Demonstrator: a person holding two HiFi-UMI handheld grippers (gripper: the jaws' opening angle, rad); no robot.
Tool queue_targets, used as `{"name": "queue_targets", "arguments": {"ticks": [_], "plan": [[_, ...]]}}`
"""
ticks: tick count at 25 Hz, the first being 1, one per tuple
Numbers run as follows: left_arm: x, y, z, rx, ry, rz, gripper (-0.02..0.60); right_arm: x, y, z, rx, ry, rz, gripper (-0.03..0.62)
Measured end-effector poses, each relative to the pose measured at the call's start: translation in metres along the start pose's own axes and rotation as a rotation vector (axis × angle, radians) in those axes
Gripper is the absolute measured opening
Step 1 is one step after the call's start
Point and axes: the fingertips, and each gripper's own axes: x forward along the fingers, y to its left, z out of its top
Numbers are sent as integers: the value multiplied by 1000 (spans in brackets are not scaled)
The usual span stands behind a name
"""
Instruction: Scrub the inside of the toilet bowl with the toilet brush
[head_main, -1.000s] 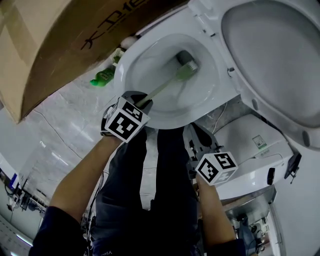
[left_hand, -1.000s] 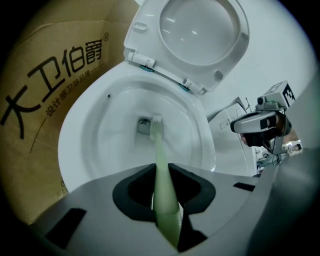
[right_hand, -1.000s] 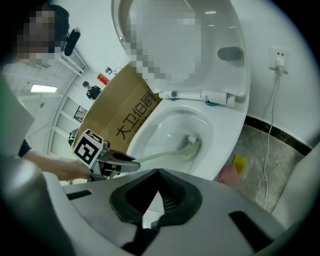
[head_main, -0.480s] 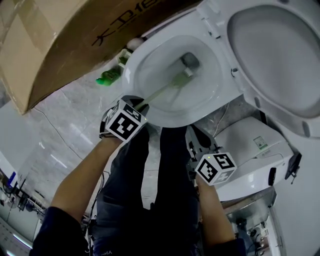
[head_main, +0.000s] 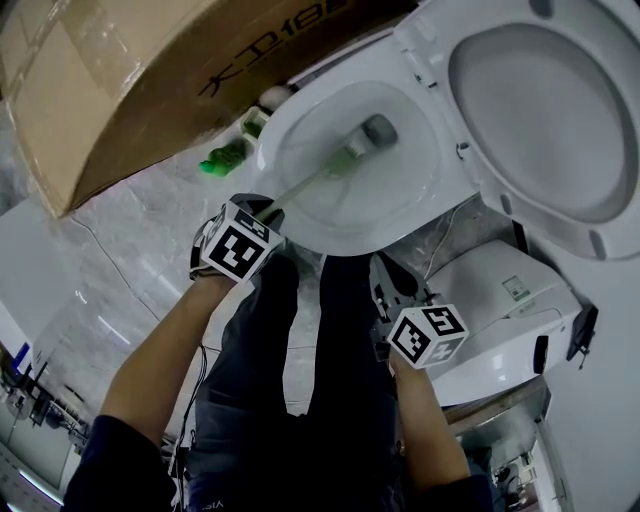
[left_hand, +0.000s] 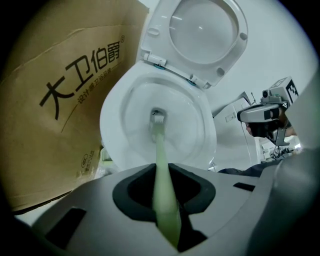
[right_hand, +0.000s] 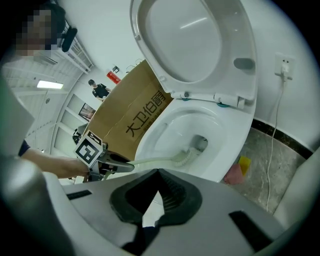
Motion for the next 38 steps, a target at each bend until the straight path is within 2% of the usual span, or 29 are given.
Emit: {"name": "queue_targets", "arguments": {"ticks": [5, 18, 25, 38], "plan": [[-23, 4, 4, -40, -55, 10, 94, -7, 8, 9, -34, -10, -3, 5], [-106, -10, 33, -83, -285, 38, 95, -36, 43, 65, -170, -111, -1, 5], [-160, -24, 49, -75, -380, 50, 94, -60, 73, 97, -226, -171, 3, 5], [-280, -56, 109, -39, -575, 75, 94, -125, 143, 173, -349, -287, 20, 5]]}}
